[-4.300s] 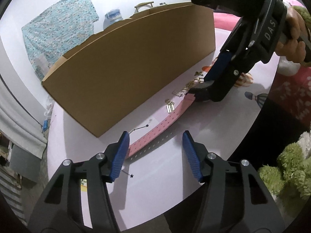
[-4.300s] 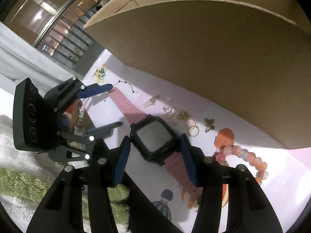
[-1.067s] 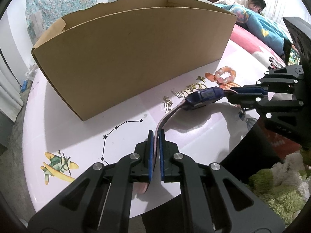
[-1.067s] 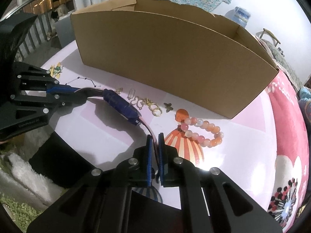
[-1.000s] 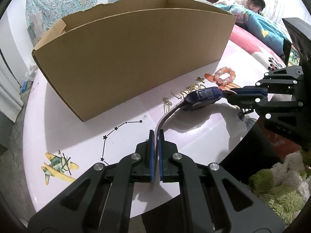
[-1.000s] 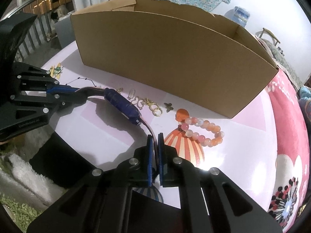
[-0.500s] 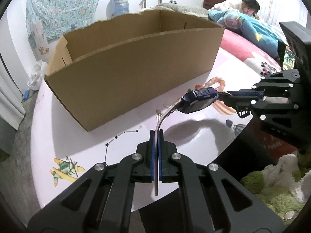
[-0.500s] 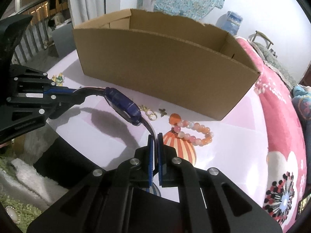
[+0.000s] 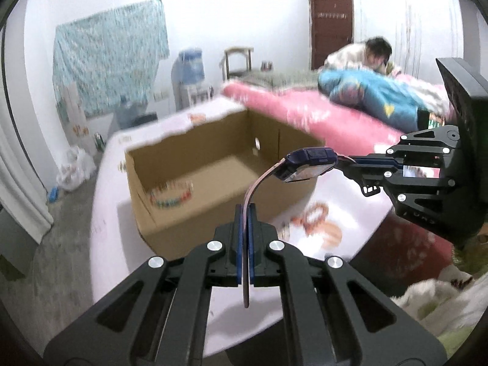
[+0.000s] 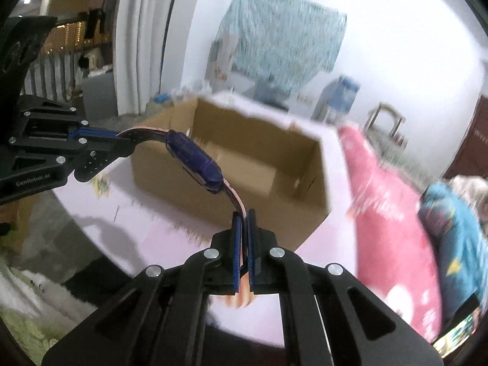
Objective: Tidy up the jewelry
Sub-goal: 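Lift the watch with both tools and lower it into the box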
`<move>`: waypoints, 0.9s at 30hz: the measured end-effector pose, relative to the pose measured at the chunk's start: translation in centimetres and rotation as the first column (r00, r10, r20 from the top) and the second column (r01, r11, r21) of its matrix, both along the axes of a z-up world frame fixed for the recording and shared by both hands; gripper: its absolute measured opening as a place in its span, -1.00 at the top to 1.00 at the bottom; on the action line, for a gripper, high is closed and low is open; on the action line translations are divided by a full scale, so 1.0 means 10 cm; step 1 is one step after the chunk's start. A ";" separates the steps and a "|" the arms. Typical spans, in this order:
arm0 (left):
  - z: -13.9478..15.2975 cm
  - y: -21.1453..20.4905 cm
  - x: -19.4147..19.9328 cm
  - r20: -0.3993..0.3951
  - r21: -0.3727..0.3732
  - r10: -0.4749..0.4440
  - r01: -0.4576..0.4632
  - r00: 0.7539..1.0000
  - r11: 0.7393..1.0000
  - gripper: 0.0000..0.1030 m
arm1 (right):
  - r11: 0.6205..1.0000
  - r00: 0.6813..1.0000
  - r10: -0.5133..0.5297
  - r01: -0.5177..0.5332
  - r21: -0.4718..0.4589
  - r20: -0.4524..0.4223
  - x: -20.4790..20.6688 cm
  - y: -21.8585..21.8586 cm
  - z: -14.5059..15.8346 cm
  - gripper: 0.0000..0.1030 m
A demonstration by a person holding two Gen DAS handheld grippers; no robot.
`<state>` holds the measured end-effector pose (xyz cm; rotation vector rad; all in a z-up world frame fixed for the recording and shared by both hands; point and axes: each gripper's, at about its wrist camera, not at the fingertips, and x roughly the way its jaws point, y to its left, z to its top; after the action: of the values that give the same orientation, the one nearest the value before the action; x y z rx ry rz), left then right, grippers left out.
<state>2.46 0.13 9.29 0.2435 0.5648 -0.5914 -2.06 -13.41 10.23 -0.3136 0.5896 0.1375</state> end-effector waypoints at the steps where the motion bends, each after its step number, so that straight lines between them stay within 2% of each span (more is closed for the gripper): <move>1: 0.09 0.00 0.03 0.021 -0.012 0.000 0.000 1.000 1.000 0.96 | 1.000 1.000 0.007 -0.007 0.001 0.025 0.02 -0.02 0.09 0.92; 5: 0.32 -0.06 0.20 0.089 -0.022 0.014 -0.012 0.996 1.000 0.96 | 0.999 0.996 0.033 -0.032 -0.013 0.084 0.23 -0.07 0.33 0.92; 7: 0.40 -0.10 0.34 0.109 -0.020 0.020 -0.018 0.994 1.000 0.96 | 0.999 0.995 0.050 -0.048 -0.020 0.086 0.40 -0.10 0.38 0.92; 9: 0.45 -0.16 0.55 0.093 -0.013 0.023 -0.022 0.995 1.000 0.96 | 0.997 0.996 0.071 -0.071 -0.008 0.060 0.63 -0.15 0.41 0.92; 11: 0.45 -0.19 0.76 0.047 -0.008 0.018 -0.018 0.999 1.000 0.96 | 0.996 0.996 0.091 -0.091 0.010 0.003 0.87 -0.20 0.40 0.92; 14: 0.37 -0.24 1.14 -0.069 0.003 0.018 -0.017 0.997 1.000 0.96 | 0.993 0.986 0.120 -0.118 0.027 -0.113 1.26 -0.26 0.33 0.93; 15: 0.32 -0.27 1.33 -0.130 0.015 0.017 -0.016 0.991 1.000 0.96 | 0.991 0.978 0.132 -0.127 0.040 -0.160 1.40 -0.29 0.30 0.93; 17: 0.20 -0.33 1.57 -0.213 0.039 0.012 -0.004 0.977 0.999 0.96 | 0.987 0.941 0.157 -0.137 0.086 -0.300 1.81 -0.38 0.21 0.93; 18: 0.13 -0.35 1.69 -0.253 0.050 0.009 0.004 0.967 0.999 0.96 | 0.987 0.927 0.158 -0.133 0.095 -0.340 1.93 -0.40 0.16 0.93; 21: -0.13 -0.42 2.08 -0.405 0.088 0.018 0.019 0.914 0.996 0.96 | 0.985 0.849 0.169 -0.124 0.123 -0.500 2.39 -0.48 -0.03 0.93; 23: -0.33 -0.47 2.32 -0.508 0.100 0.024 0.030 0.861 0.995 0.96 | 0.985 0.783 0.174 -0.129 0.118 -0.596 2.66 -0.47 -0.19 0.93; 25: -0.51 -0.51 2.51 -0.592 0.103 0.033 0.035 0.806 0.994 0.96 | 0.987 0.743 0.158 -0.127 0.095 -0.651 2.85 -0.47 -0.30 0.93; 27: -0.67 -0.53 2.62 -0.647 0.108 0.044 0.034 0.762 0.994 0.96 | 0.987 0.706 0.156 -0.138 0.082 -0.691 2.99 -0.45 -0.40 0.93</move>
<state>28.67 -5.17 2.59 0.1363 1.2828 -0.6362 27.87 -17.95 6.23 -0.2801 1.3239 0.4325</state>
